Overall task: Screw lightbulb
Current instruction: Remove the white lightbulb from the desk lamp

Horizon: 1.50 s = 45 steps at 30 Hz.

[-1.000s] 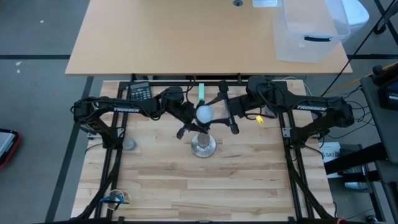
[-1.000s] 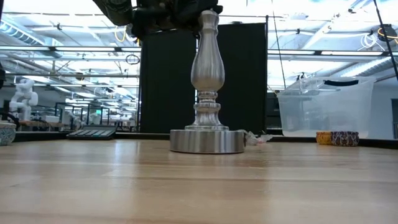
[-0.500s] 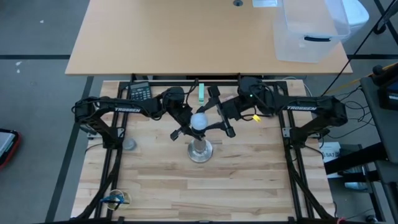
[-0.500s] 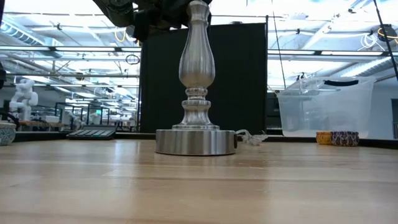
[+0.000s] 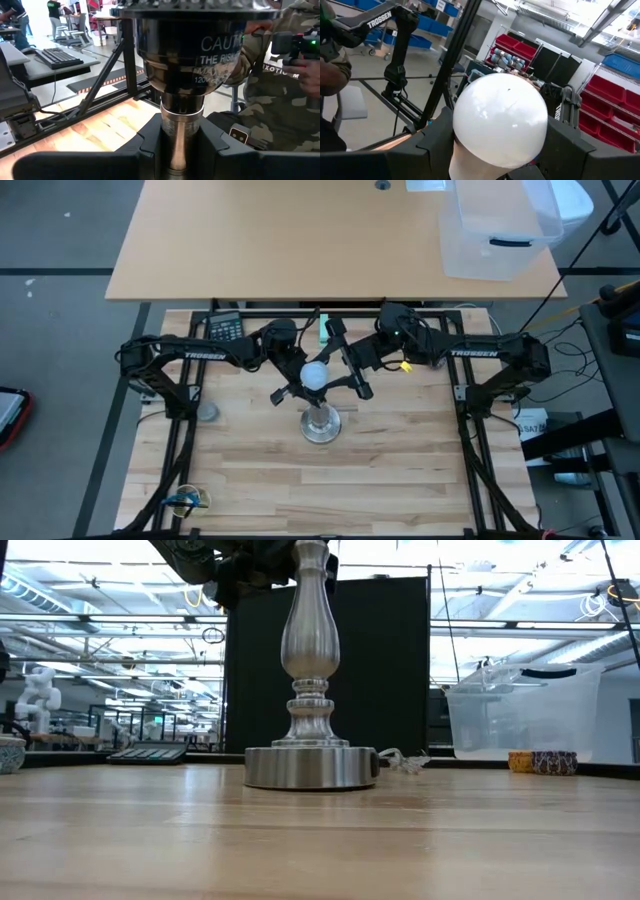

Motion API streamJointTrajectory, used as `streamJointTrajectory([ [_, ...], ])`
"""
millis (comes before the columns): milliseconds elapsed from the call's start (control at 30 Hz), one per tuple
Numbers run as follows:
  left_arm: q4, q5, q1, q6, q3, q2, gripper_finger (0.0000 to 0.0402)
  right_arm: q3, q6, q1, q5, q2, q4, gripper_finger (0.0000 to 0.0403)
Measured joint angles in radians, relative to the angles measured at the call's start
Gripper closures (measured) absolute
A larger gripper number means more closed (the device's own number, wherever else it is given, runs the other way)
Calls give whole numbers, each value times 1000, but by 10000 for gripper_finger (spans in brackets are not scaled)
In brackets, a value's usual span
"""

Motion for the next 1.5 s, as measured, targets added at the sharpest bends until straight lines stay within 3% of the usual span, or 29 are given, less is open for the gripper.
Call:
streamJointTrajectory([
  [933, -11, -26, 8, -6, 0, -1, 330, 7, 34, 0, 64, -14, -8, 166],
  [1167, -11, -39, 8, -8, 0, -1, 330, 12, 41, 26, 195, -19, -30, 111],
  [1333, -11, -52, 8, -10, 0, 0, 330, 14, 40, 46, 214, -21, -31, 63],
  [1500, -10, -86, 10, -27, 0, 0, 330, 16, 39, 75, 294, -39, -64, 49],
])
